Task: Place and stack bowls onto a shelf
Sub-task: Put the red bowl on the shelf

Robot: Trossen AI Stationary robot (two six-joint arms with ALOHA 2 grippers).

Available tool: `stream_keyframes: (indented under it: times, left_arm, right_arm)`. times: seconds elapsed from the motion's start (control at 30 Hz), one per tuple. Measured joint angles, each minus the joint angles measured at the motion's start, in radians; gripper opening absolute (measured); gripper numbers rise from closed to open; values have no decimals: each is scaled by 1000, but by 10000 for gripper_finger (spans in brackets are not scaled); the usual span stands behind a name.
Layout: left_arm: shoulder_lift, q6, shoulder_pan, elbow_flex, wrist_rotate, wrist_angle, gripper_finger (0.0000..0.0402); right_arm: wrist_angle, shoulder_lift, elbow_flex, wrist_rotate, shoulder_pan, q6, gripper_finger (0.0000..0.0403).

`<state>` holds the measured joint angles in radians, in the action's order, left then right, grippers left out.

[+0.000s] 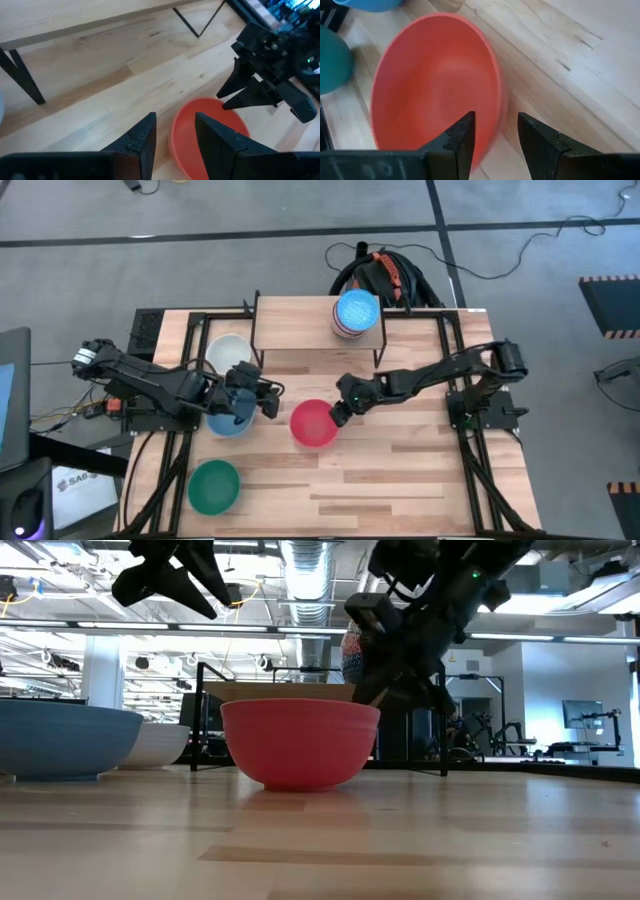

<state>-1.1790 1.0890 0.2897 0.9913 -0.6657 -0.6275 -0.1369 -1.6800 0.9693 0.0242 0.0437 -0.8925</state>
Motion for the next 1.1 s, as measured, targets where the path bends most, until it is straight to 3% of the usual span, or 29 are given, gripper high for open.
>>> stream_keyframes:
  times: [0.2, 0.33, 0.77, 0.9, 1.1]
  left_arm:
    - [0, -43, -7, 0, 12, -44, 119]
    - [0, -82, -30, 0, 82, -51, 119]
    - [39, -107, -43, 2, 148, -99, 119]
    - [97, -107, -35, 2, 183, -103, 119]
    - [217, -109, 13, 2, 152, -107, 119]
  right_arm:
    - [-11, -73, 56, 0, 1, -9, 170]
    - [-31, -118, 91, 0, 2, -29, 154]
    - [-253, -133, 266, 31, 24, 28, 26]
    - [-370, -136, 382, 43, 36, 93, 26]
    - [-554, -139, 575, 101, 39, 229, 26]
